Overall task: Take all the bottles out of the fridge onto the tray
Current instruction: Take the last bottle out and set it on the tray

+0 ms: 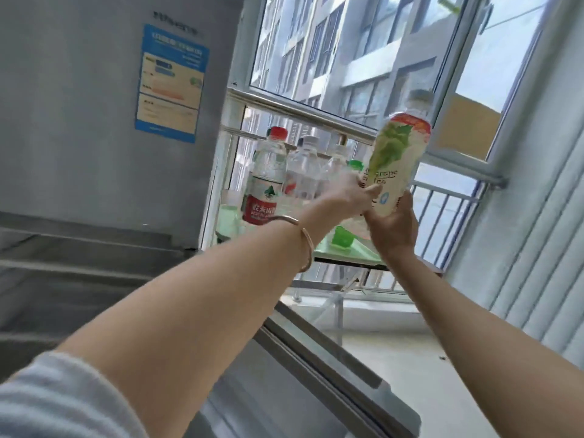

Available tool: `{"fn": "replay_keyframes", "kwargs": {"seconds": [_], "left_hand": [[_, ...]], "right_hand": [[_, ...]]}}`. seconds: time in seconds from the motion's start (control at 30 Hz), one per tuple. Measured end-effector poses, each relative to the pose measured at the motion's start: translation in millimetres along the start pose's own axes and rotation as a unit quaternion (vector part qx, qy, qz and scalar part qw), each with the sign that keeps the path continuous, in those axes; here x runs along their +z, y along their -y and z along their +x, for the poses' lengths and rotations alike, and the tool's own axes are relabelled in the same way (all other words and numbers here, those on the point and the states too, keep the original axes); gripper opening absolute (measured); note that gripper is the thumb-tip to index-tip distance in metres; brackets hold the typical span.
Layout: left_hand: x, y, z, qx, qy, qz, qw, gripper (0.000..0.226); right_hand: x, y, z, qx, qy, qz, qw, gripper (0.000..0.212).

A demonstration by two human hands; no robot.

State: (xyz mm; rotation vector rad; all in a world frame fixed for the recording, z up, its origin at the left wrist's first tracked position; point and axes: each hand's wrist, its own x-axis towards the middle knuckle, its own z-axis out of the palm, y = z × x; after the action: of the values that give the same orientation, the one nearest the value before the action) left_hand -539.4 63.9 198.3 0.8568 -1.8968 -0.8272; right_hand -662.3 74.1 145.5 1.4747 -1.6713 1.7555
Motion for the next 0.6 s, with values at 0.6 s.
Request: {"fn": "replay_keyframes", "kwargs": {"seconds": [0.6], "left_hand": [[62.9,86.3,21.9,-0.042,0.134,-0.072,0.988,0.070]], "right_hand": [[54.8,-85.0,6.0,0.088,0.126,-0.037,0.987,0.054]]}}
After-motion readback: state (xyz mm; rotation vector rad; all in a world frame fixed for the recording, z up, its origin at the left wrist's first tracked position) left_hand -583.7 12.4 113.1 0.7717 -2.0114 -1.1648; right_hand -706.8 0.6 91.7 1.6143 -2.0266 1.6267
